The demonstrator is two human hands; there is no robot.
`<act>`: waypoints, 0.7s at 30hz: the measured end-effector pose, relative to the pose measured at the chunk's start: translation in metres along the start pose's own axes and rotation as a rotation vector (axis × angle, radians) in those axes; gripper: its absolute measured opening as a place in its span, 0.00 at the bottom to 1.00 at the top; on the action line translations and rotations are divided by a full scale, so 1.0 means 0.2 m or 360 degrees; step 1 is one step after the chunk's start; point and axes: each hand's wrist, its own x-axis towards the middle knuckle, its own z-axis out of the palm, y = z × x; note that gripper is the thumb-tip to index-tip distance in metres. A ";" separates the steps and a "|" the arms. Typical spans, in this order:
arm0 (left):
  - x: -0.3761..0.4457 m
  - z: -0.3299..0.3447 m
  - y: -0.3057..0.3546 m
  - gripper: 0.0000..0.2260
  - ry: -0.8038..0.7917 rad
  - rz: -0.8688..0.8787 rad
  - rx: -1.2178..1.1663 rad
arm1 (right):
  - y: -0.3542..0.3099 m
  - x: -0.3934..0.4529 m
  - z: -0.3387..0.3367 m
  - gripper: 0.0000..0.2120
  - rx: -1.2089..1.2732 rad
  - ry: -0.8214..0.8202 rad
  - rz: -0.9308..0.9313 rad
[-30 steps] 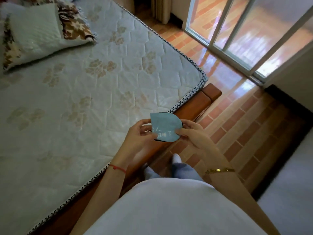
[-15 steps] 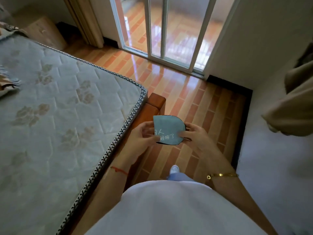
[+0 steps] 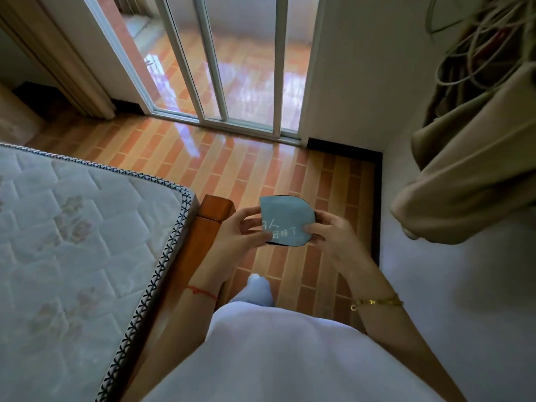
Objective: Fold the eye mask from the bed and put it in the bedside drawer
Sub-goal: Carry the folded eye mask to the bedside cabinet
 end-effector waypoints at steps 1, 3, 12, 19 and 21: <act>0.06 0.01 0.02 0.24 -0.0012 -0.0002 0.0007 | -0.02 0.05 -0.02 0.18 -0.0002 0.0024 0.0007; 0.20 0.04 0.06 0.24 -0.0037 -0.0009 0.0026 | -0.07 0.15 -0.05 0.18 0.0012 0.0046 0.0010; 0.93 0.10 0.31 0.25 -0.0116 -0.0016 0.0042 | -0.42 0.78 -0.15 0.17 0.0044 0.0109 -0.0018; 1.48 0.05 0.62 0.25 -0.0030 0.0015 -0.0037 | -0.84 1.32 -0.08 0.17 -0.0071 0.0019 -0.0021; 1.60 0.02 0.70 0.25 0.0001 0.0032 -0.0067 | -0.94 1.46 -0.05 0.15 -0.0061 -0.0032 -0.0012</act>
